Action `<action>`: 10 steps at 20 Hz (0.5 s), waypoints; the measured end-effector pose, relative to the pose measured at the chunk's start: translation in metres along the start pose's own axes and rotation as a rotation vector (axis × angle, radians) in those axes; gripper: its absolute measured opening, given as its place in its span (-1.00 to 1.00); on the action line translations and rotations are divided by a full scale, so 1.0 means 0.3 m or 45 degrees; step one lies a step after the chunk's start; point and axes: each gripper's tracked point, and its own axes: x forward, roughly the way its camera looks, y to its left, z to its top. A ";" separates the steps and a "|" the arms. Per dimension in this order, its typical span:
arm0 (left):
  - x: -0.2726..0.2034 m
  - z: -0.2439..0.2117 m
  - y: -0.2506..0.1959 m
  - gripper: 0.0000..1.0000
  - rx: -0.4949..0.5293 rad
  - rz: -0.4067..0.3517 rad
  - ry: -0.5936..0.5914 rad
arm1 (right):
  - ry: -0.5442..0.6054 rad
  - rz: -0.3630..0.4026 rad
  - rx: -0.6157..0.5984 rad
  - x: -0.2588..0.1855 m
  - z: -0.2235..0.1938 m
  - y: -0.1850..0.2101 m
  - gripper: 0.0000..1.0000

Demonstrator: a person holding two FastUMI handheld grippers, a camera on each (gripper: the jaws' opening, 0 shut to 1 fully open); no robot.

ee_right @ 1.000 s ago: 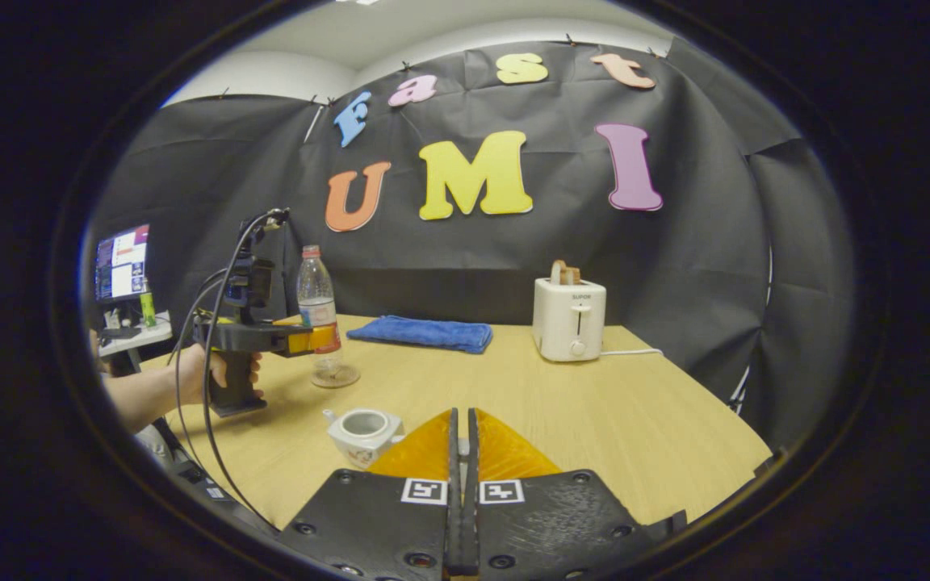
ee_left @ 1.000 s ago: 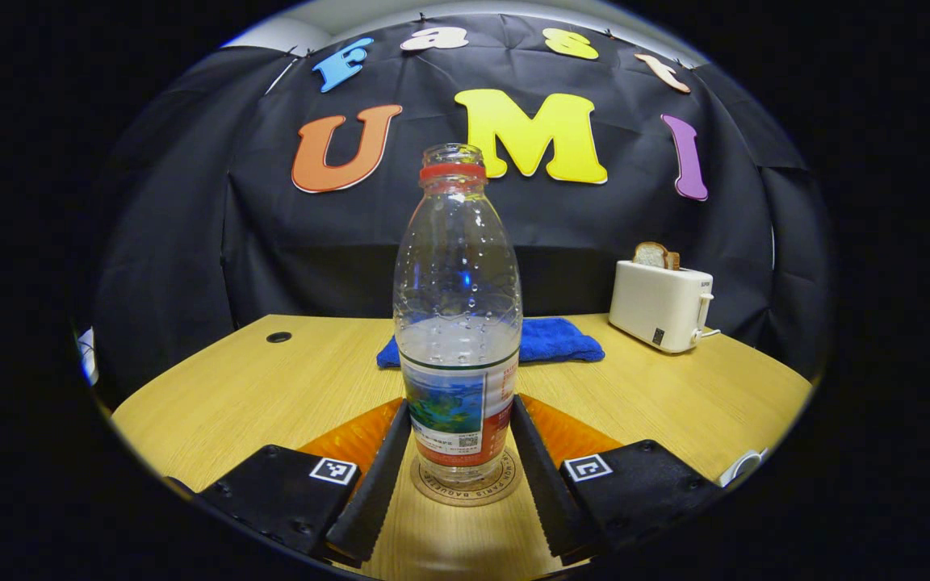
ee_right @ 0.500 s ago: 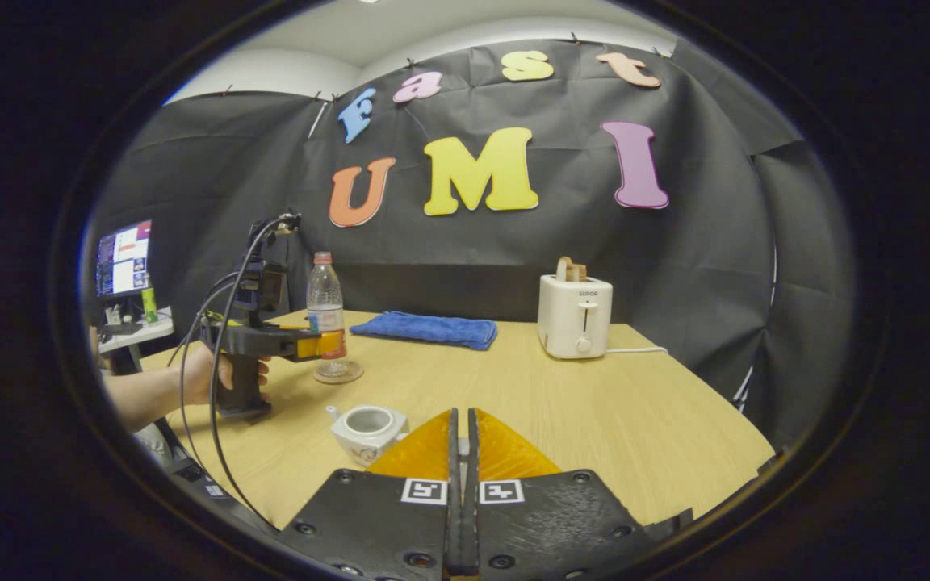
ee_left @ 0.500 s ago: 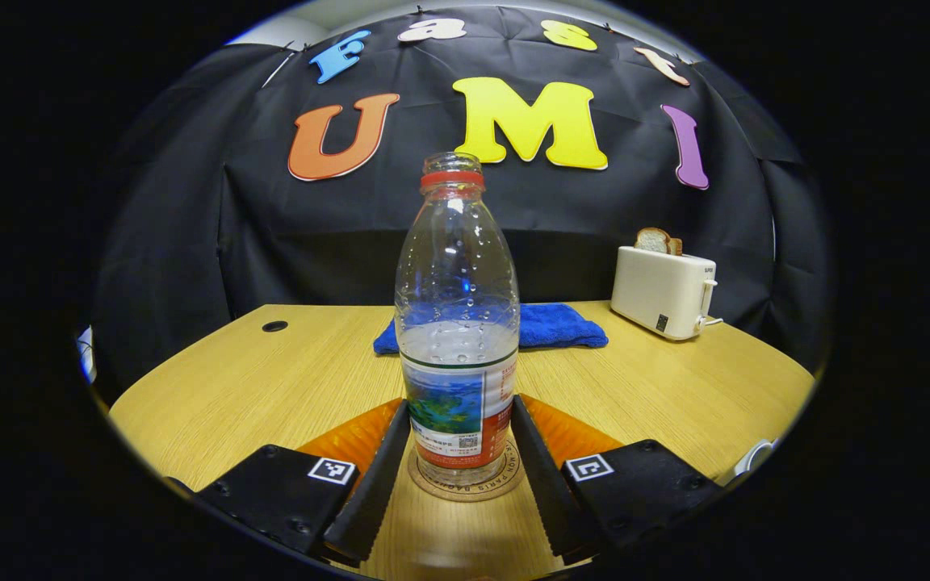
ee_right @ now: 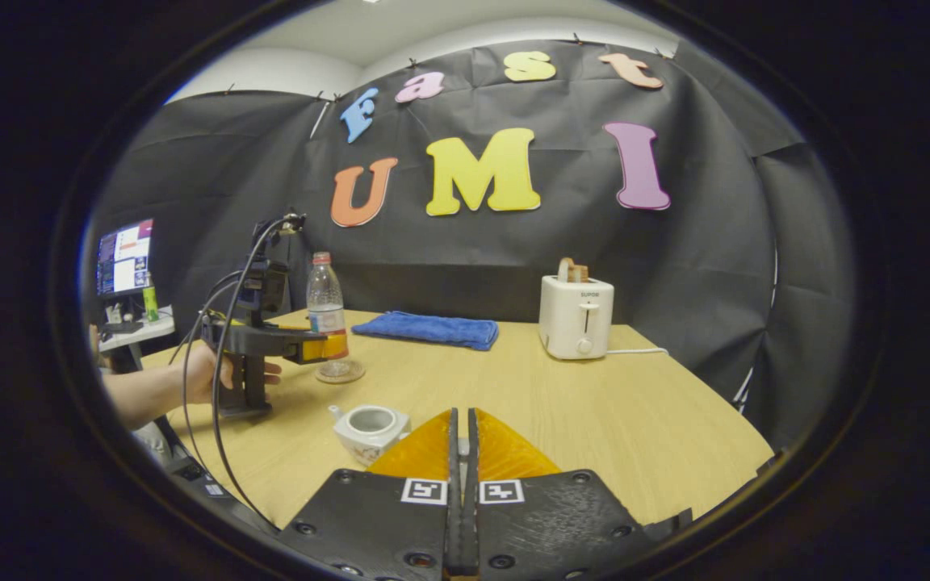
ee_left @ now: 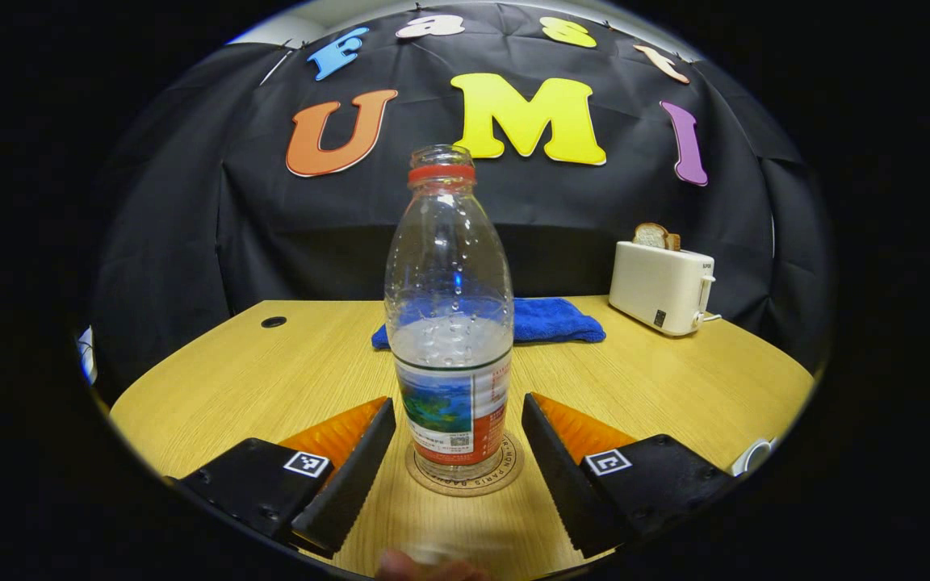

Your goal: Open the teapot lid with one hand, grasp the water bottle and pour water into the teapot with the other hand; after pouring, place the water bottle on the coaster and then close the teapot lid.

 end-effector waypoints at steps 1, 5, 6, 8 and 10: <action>-0.004 -0.007 0.001 0.97 -0.005 0.000 0.011 | -0.004 -0.001 -0.001 -0.001 0.005 0.000 -1.00; -0.085 -0.053 0.007 0.97 -0.013 0.002 0.057 | -0.018 0.013 -0.009 0.012 0.023 0.026 -1.00; -0.113 -0.059 0.015 0.98 -0.008 0.008 0.059 | -0.029 0.021 -0.014 0.017 0.033 0.039 -1.00; -0.186 -0.063 0.036 0.97 -0.019 0.028 0.041 | -0.051 0.039 -0.020 0.033 0.061 0.065 -1.00; -0.270 -0.047 0.047 0.97 -0.040 0.042 0.003 | -0.070 0.070 -0.026 0.057 0.080 0.103 -1.00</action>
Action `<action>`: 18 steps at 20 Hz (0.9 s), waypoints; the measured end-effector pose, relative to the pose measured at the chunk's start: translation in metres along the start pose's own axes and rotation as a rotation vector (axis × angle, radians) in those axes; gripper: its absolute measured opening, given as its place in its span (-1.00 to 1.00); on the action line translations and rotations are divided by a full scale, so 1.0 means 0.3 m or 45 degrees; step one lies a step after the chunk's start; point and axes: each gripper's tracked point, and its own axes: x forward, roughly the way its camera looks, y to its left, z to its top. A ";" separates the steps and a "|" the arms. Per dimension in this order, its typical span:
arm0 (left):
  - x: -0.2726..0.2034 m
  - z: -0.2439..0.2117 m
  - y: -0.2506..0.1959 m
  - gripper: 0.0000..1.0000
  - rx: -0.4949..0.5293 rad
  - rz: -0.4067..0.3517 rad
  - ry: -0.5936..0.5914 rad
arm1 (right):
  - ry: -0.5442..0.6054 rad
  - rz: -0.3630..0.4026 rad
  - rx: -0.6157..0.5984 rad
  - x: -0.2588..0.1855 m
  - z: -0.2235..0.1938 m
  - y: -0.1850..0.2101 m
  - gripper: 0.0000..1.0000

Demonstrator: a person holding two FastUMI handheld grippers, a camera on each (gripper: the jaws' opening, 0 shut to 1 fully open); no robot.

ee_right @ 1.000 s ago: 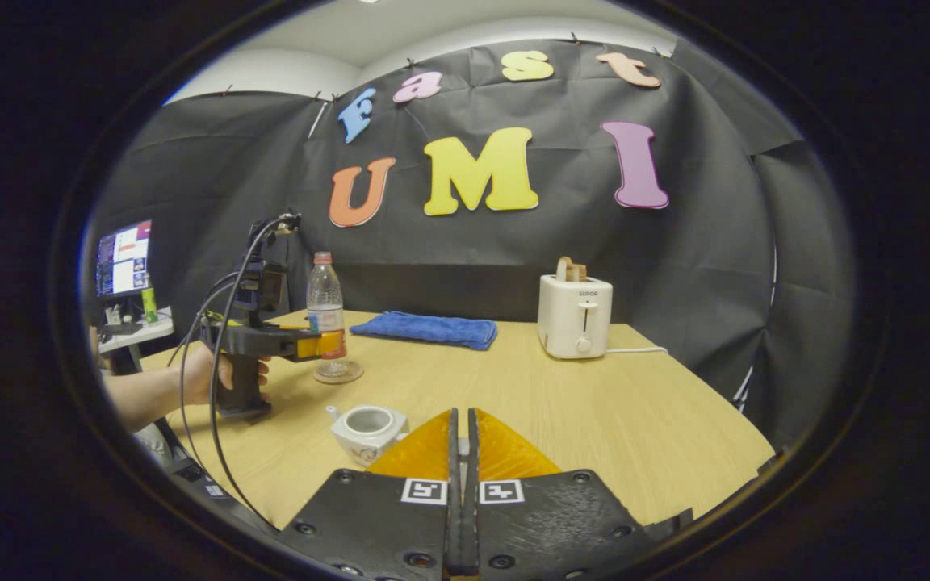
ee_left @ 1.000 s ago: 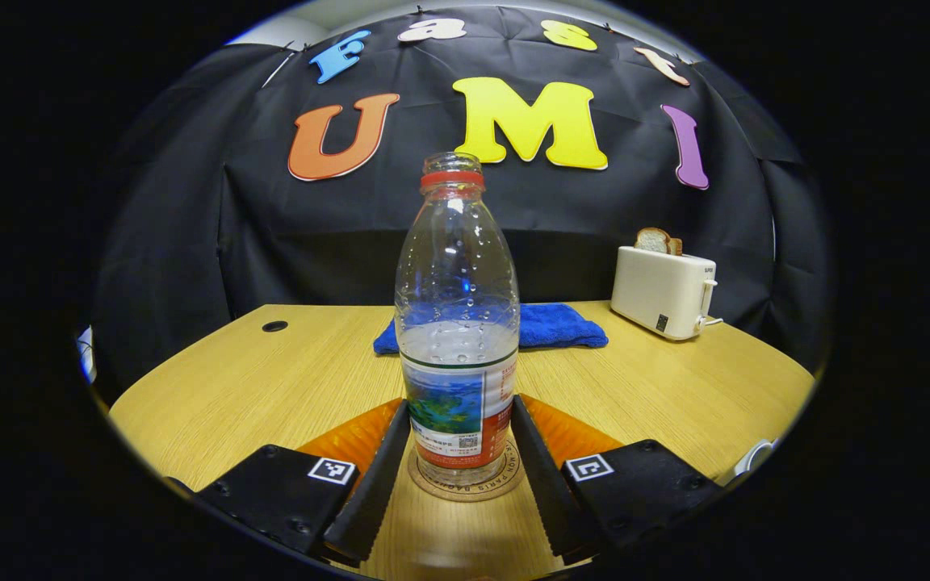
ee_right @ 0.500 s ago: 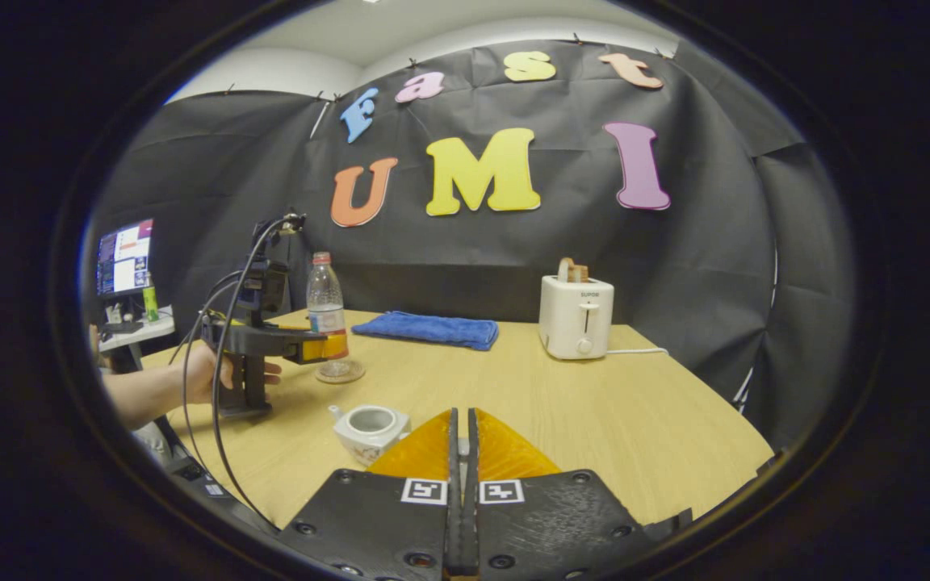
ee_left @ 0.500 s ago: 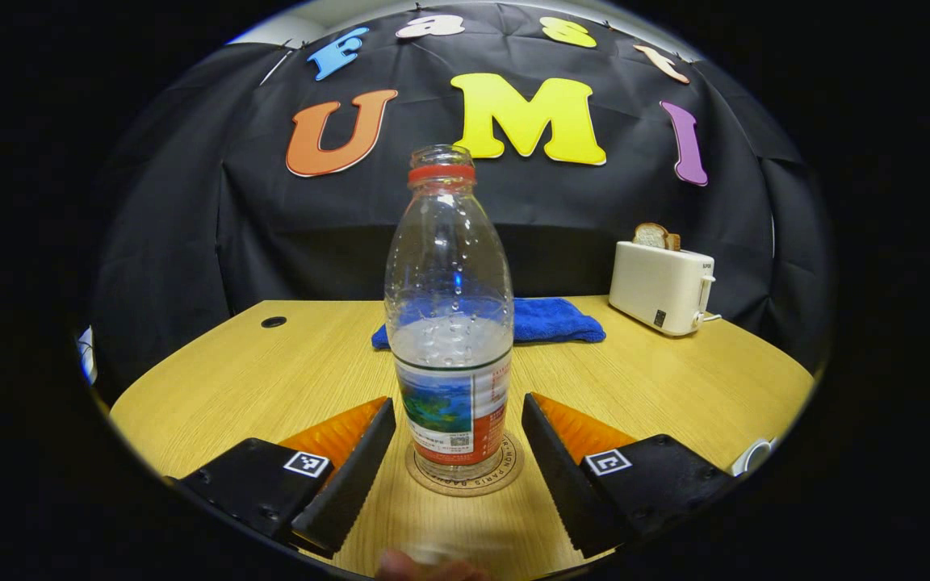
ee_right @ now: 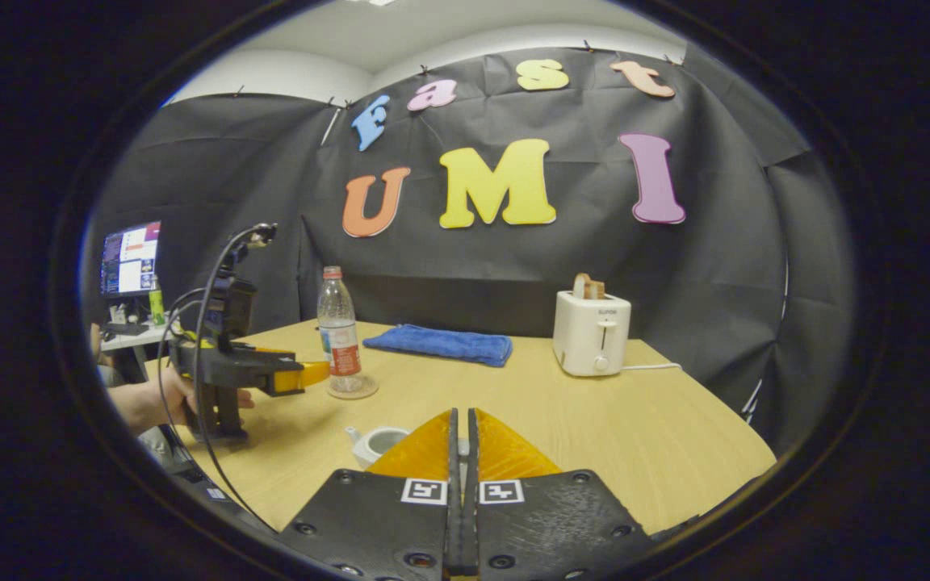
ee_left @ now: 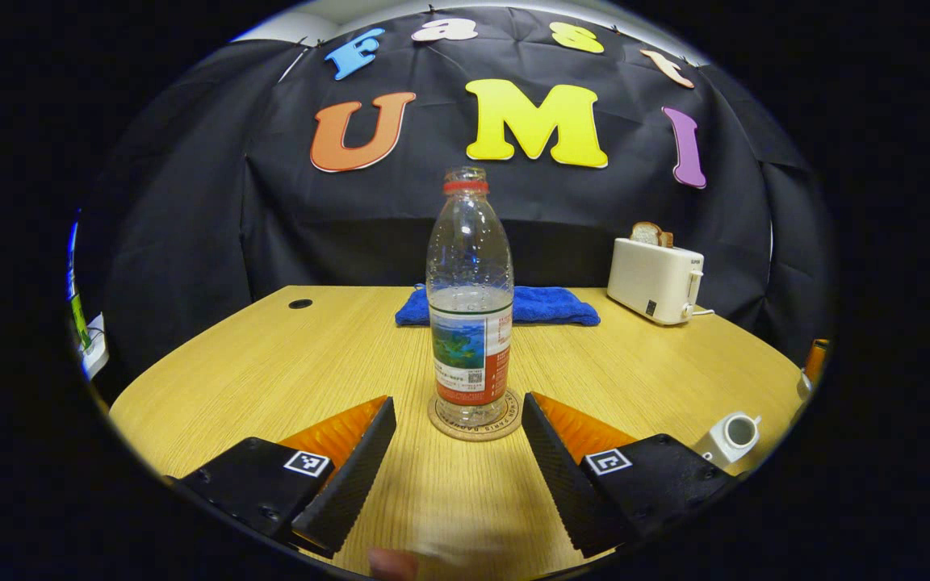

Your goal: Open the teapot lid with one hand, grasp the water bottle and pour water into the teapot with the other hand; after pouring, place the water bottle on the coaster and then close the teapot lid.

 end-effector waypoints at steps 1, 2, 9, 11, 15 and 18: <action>-0.044 0.011 0.016 0.97 0.003 0.021 -0.026 | -0.006 0.016 -0.006 0.016 0.009 0.019 -1.00; -0.086 0.026 0.033 0.97 0.010 0.042 -0.060 | -0.016 0.038 -0.010 0.027 0.019 0.044 -1.00; -0.357 0.123 0.115 0.96 0.034 0.153 -0.245 | -0.036 0.142 -0.047 0.138 0.026 0.151 -1.00; -0.408 0.133 0.138 0.96 0.024 0.173 -0.270 | -0.033 0.165 -0.063 0.161 0.006 0.171 -1.00; -0.445 0.137 0.179 0.96 0.026 0.229 -0.295 | -0.014 0.190 -0.065 0.197 -0.039 0.180 -1.00; -0.454 0.135 0.180 0.96 0.016 0.230 -0.290 | -0.003 0.205 -0.057 0.213 -0.067 0.185 -1.00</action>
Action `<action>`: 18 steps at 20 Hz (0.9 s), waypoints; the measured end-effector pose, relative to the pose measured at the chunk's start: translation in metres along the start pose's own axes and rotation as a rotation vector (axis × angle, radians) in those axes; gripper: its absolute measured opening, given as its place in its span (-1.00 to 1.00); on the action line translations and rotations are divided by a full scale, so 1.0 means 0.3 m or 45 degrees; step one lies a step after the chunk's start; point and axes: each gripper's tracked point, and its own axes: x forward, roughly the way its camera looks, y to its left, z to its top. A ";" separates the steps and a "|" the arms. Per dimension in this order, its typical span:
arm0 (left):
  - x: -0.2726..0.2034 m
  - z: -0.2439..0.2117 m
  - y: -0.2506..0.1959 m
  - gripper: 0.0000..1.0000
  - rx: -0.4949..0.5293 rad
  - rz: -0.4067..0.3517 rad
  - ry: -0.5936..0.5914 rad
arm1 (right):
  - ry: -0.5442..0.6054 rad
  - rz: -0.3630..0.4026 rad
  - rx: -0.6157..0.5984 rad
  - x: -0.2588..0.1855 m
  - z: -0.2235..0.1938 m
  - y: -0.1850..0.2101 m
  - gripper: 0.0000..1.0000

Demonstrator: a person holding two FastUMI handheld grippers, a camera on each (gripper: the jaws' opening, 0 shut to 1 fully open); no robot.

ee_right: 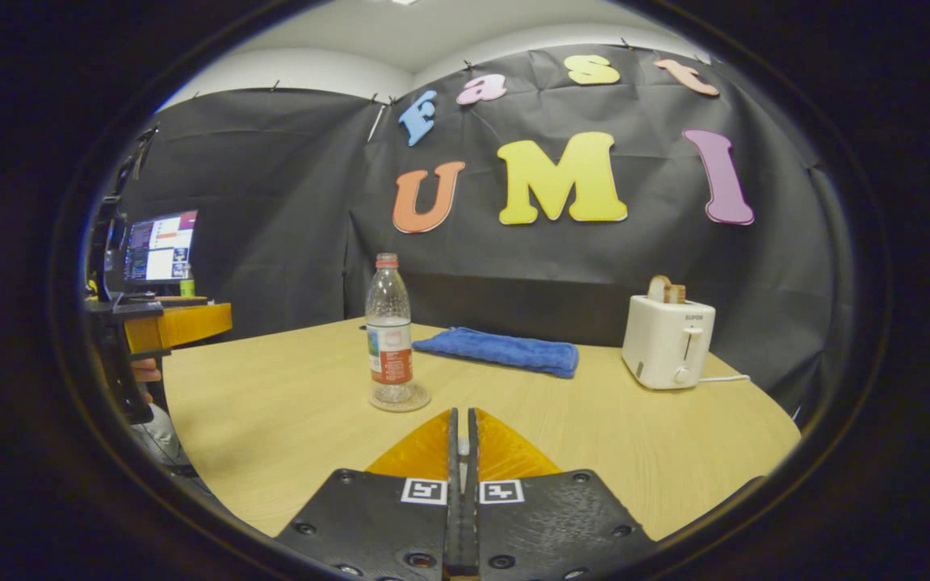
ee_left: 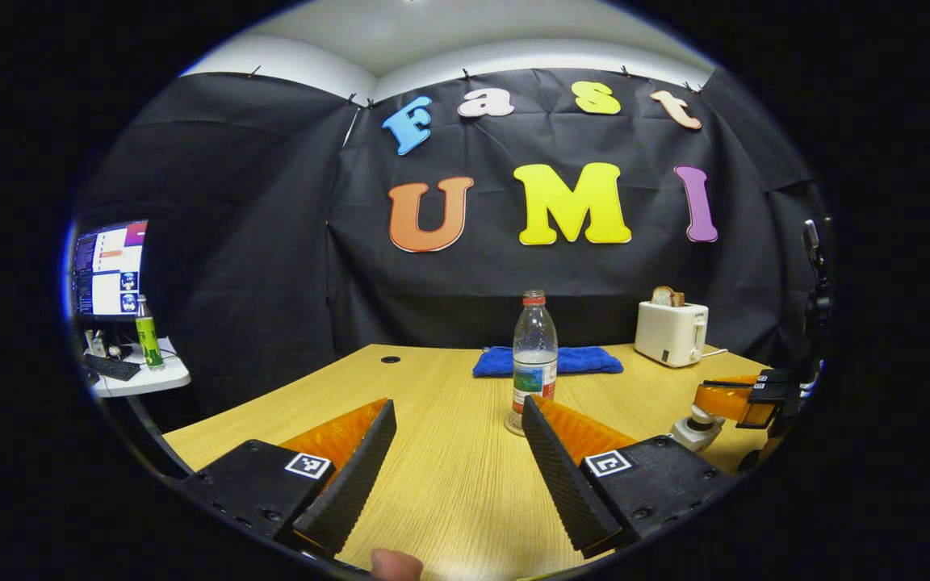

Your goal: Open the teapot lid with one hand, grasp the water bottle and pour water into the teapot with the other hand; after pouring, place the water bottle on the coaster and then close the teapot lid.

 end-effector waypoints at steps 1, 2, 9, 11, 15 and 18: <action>-0.001 -0.005 -0.004 0.96 -0.001 -0.004 0.005 | 0.005 0.001 0.001 0.004 -0.008 -0.003 -1.00; -0.003 -0.004 -0.009 0.96 0.001 -0.007 0.006 | 0.008 0.001 0.003 0.006 -0.012 -0.005 -1.00; 0.004 -0.001 -0.039 0.96 0.025 -0.031 0.003 | 0.007 0.009 0.014 0.004 -0.031 0.000 -1.00; 0.004 0.001 -0.045 0.96 0.021 -0.034 0.004 | 0.013 0.011 0.009 0.008 -0.039 0.000 -1.00; -0.002 0.003 -0.050 0.96 0.014 -0.037 0.004 | 0.018 0.001 0.012 0.010 -0.053 -0.001 -1.00; -0.016 0.024 -0.055 0.96 0.008 -0.042 -0.013 | 0.021 -0.015 0.009 0.014 -0.063 -0.003 -0.99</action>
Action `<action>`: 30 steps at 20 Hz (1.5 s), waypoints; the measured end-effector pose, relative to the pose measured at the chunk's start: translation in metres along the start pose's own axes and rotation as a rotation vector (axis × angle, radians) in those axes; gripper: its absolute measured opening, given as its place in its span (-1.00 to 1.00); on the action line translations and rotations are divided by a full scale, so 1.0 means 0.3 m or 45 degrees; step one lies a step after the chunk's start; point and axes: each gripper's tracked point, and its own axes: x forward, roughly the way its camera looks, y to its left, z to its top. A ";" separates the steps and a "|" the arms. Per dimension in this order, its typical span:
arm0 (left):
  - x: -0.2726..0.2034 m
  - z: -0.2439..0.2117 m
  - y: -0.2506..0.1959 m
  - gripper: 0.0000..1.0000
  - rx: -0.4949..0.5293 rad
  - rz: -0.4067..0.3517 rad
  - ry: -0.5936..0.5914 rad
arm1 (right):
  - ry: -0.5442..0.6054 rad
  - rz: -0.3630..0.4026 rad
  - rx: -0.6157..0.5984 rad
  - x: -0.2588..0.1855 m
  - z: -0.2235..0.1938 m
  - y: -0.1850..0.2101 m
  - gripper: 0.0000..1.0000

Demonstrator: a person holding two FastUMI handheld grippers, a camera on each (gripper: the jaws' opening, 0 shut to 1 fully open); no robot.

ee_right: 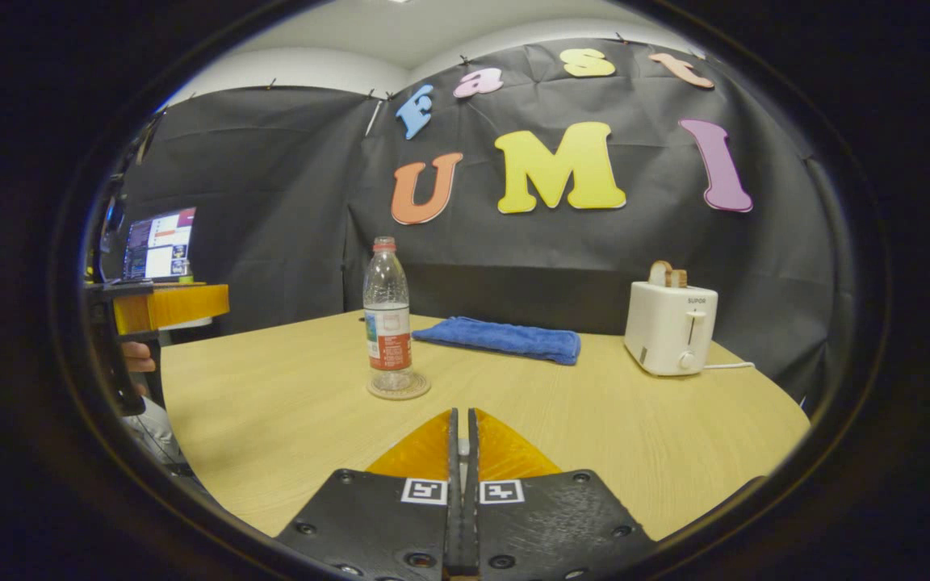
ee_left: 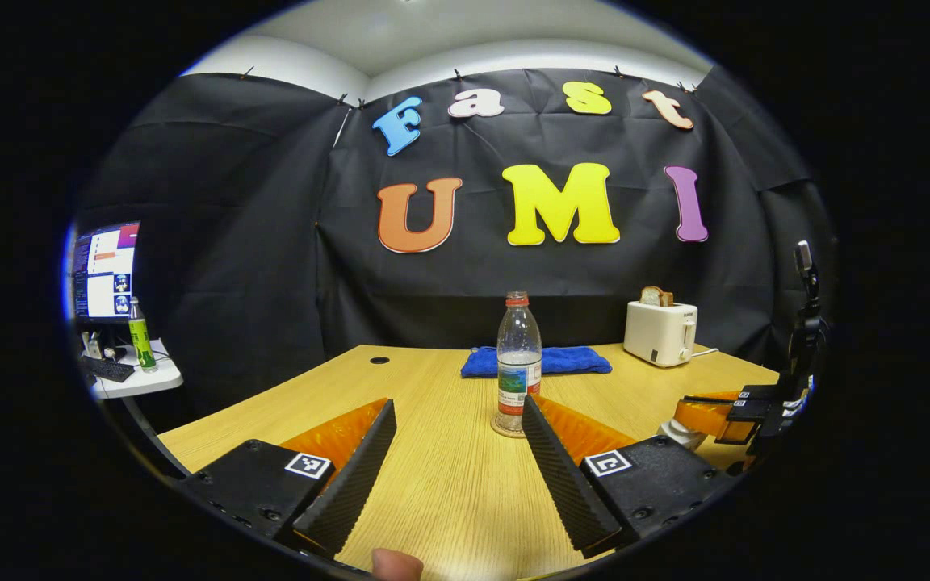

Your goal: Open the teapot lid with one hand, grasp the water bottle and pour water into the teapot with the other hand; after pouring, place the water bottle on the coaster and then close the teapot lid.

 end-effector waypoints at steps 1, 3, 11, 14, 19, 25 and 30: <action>-0.002 0.007 -0.001 0.96 -0.001 -0.002 -0.007 | 0.002 -0.007 -0.009 -0.001 -0.002 0.004 -0.97; -0.008 0.016 -0.009 0.96 -0.002 -0.007 -0.012 | -0.001 -0.021 -0.020 -0.003 0.004 0.001 -0.91; -0.047 0.075 -0.087 0.96 -0.016 -0.012 -0.066 | -0.153 -0.212 0.048 -0.157 0.180 -0.130 0.90; -0.063 0.108 -0.190 0.96 -0.036 -0.052 -0.101 | -0.212 -0.293 0.031 -0.280 0.262 -0.182 0.93; -0.106 0.149 -0.284 0.96 -0.037 -0.054 -0.130 | -0.309 -0.430 -0.030 -0.491 0.372 -0.256 0.93; -0.164 0.153 -0.295 0.96 0.023 -0.035 -0.155 | -0.336 -0.480 -0.016 -0.597 0.376 -0.249 0.91; -0.177 0.172 -0.323 0.95 0.025 -0.051 -0.173 | -0.355 -0.524 -0.032 -0.611 0.407 -0.231 0.87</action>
